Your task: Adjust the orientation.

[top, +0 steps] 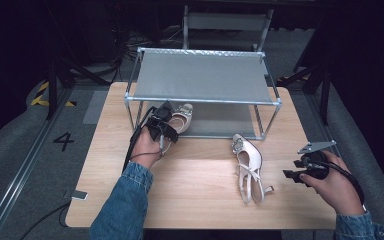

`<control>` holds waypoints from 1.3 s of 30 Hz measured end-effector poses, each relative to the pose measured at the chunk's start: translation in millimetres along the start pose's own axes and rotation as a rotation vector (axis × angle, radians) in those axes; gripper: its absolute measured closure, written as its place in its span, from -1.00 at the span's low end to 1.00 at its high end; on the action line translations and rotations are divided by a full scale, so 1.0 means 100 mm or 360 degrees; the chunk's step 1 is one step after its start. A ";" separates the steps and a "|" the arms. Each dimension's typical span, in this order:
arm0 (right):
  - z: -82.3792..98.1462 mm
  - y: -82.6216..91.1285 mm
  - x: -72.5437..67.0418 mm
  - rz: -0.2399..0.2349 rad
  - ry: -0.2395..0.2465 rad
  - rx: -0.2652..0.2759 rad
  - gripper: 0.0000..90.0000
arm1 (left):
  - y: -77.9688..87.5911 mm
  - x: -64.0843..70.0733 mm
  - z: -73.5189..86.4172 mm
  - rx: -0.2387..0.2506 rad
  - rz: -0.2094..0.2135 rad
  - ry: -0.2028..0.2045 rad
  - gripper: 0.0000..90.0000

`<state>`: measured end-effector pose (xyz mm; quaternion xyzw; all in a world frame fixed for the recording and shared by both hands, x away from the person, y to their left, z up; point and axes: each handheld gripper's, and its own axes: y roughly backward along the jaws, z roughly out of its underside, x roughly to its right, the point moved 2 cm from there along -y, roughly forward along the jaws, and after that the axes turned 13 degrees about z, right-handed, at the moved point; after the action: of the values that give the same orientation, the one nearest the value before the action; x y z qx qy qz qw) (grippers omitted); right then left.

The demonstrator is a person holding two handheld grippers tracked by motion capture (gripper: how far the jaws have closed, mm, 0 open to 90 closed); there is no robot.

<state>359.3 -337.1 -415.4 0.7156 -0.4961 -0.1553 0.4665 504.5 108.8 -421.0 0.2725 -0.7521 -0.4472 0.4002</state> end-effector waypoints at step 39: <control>-0.21 -0.03 -0.17 -0.0055 0.0151 0.0057 -0.11 | 0.40 0.31 0.52 0.0051 -0.0042 0.0013 -0.25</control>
<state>367.9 -310.9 -411.5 0.7389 -0.4636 -0.1204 0.4740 442.3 127.0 -389.1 0.2906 -0.7538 -0.4393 0.3929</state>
